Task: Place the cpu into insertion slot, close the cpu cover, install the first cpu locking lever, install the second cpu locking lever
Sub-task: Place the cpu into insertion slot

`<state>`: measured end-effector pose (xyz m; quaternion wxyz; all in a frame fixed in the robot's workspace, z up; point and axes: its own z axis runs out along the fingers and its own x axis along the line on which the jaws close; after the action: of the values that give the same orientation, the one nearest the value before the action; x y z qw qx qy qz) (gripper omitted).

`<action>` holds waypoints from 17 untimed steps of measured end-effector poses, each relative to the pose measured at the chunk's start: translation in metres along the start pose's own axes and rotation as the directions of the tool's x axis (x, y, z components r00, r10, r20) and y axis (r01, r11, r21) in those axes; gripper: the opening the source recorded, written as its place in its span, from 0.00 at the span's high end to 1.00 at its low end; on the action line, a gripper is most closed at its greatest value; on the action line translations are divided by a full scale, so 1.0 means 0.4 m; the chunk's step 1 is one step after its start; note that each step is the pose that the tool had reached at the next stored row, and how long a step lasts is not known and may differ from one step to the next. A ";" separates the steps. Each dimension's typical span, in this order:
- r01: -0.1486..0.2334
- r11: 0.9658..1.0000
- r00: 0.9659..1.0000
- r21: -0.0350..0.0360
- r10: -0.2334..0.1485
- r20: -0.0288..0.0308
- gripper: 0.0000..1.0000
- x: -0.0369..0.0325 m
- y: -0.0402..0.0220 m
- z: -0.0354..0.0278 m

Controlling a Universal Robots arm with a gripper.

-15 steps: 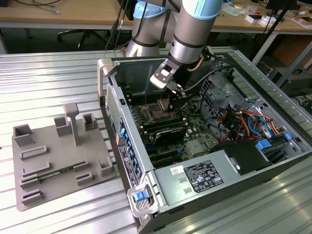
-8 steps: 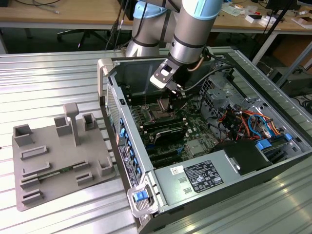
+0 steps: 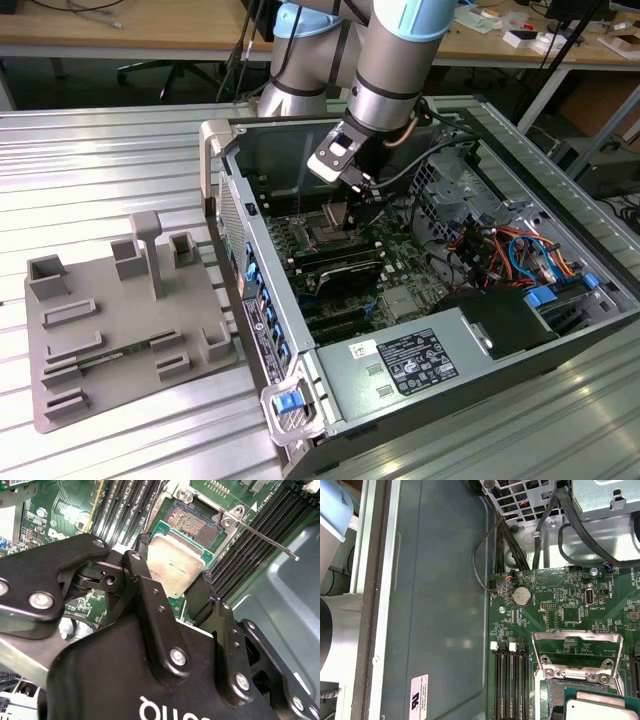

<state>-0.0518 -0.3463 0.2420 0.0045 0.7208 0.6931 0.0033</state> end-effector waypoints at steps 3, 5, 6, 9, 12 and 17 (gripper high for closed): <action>0.013 1.000 1.000 0.000 -0.013 0.000 0.45 0.001 0.000 0.001; 0.020 1.000 1.000 0.000 -0.020 0.000 0.45 0.002 0.000 0.001; 0.021 1.000 1.000 0.000 -0.021 0.000 0.45 0.002 0.000 0.001; 0.021 1.000 1.000 0.000 -0.021 0.000 0.45 0.003 0.000 0.004; 0.021 1.000 1.000 0.000 -0.021 0.000 0.45 0.003 0.000 0.006; 0.021 1.000 1.000 0.000 -0.021 0.000 0.45 0.003 0.000 0.009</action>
<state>-0.0517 -0.3451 0.2383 0.0045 0.7134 0.7007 0.0033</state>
